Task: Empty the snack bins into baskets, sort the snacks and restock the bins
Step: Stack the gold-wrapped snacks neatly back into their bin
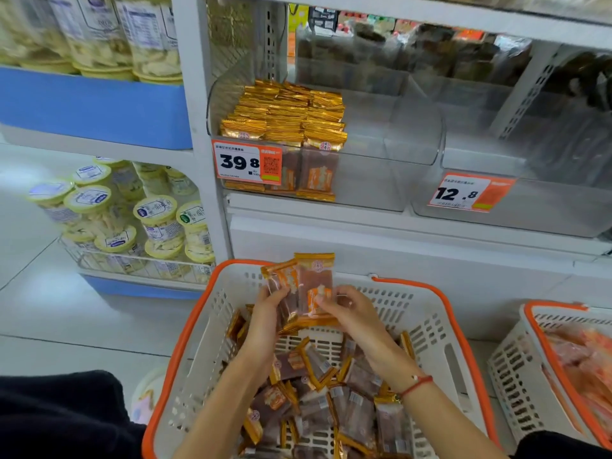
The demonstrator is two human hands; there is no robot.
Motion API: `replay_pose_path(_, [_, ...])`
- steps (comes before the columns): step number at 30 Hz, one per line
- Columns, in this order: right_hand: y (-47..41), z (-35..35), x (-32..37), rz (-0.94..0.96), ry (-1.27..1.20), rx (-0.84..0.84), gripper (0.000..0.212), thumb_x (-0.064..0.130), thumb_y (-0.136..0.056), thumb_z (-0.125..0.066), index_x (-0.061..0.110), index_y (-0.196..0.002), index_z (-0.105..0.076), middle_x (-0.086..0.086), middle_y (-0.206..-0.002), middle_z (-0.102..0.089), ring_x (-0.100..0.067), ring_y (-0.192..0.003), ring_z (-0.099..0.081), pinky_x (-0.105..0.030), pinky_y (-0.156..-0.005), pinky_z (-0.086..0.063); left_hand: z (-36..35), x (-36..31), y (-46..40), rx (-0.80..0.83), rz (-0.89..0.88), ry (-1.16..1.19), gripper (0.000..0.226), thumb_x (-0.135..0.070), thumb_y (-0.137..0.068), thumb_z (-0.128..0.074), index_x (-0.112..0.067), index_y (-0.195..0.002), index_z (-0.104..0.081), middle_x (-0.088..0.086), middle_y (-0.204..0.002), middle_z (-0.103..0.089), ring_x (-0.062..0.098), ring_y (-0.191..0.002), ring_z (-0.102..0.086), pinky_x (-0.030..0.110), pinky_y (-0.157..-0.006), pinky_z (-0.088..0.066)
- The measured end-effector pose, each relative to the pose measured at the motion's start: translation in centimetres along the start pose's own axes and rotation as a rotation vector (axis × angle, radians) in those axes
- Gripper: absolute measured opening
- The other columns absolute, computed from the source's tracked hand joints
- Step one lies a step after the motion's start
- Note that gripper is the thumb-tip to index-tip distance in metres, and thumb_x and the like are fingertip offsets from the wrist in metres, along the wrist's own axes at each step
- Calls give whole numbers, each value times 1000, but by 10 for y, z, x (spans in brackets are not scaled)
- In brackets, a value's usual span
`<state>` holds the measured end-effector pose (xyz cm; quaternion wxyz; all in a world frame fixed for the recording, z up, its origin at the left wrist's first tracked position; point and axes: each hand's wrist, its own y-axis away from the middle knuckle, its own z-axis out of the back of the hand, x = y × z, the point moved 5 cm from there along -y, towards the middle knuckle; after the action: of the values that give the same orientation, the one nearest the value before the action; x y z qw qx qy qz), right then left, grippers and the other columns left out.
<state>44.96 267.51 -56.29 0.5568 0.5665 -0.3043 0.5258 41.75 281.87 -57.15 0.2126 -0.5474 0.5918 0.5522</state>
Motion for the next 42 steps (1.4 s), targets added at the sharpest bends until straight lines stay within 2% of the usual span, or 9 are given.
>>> replay_pose_path(4, [5, -8, 5, 96, 158, 80, 29, 35, -92, -63, 27, -116, -51, 12, -116, -59, 3, -104, -57, -14, -80, -44, -15, -12, 0, 19, -55, -39, 34, -16, -101, -44, -3, -132, -49, 17, -127, -56, 26, -116, -54, 41, -106, -39])
replay_pose_path(8, [10, -15, 12, 140, 163, 150, 40, 30, -96, -58, 40, -126, -33, 29, -114, -49, 17, -104, -48, -1, -75, -40, -20, -16, 0, 46, -72, -180, 23, -16, -104, -37, -16, -121, -52, 9, -121, -60, 21, -109, -57, 31, -95, -44])
replay_pose_path(11, [10, -8, 14, 165, 127, 51, 45, 40, -89, -65, 39, -128, -43, 22, -120, -54, 3, -111, -52, -17, -92, -41, -15, -19, -2, 90, -28, -136, 25, -20, -102, -45, -17, -122, -59, 9, -121, -66, 23, -110, -62, 39, -100, -47])
replay_pose_path(14, [3, 7, 15, 72, -201, 25, 49, 35, -80, -74, 33, -125, -55, 4, -121, -64, -12, -107, -63, -32, -93, -49, -11, -25, -2, 233, 55, 45, 31, -4, -98, -46, -16, -122, -62, 11, -113, -70, 23, -96, -65, 32, -76, -55])
replay_pose_path(21, [-5, 37, 22, 32, -640, 207, 26, 11, -80, -63, 13, -106, -62, -4, -87, -69, -10, -68, -66, -20, -56, -51, -2, -36, -8, 220, 89, 73, 31, 0, -98, -47, -9, -126, -56, 13, -107, -70, 24, -96, -66, 30, -79, -58])
replay_pose_path(26, [1, 49, 31, 10, -319, 441, 68, 21, -63, -89, 9, -123, -60, -12, -115, -69, -24, -104, -67, -30, -83, -56, 16, -43, -12, 143, 117, -339, 32, -4, -97, -47, -11, -127, -55, 11, -101, -69, 20, -86, -65, 30, -75, -53])
replay_pose_path(32, [10, 50, 43, -21, 198, 608, 38, 3, -85, -65, 19, -119, -58, 6, -122, -66, -11, -116, -60, -27, -96, -49, 7, -34, 9, 509, 320, -611, 36, -45, -101, -38, -25, -125, -56, 4, -116, -70, 17, -106, -67, 39, -93, -52])
replay_pose_path(36, [0, 41, 37, 31, 173, 428, 31, 5, -87, -67, 26, -110, -65, 10, -119, -66, -10, -120, -56, -35, -108, -40, -4, -19, 18, 676, 392, -576, 55, -63, -95, -20, -32, -131, -49, 3, -124, -67, 12, -104, -68, 30, -84, -55])
replay_pose_path(42, [-2, 32, 40, 26, 53, 356, 26, 0, -86, -66, 22, -101, -68, 11, -110, -69, -8, -112, -58, -30, -102, -41, -1, -8, 15, 720, 422, -420, 54, -46, -103, -15, -18, -137, -45, 8, -121, -67, 17, -95, -68, 24, -71, -55])
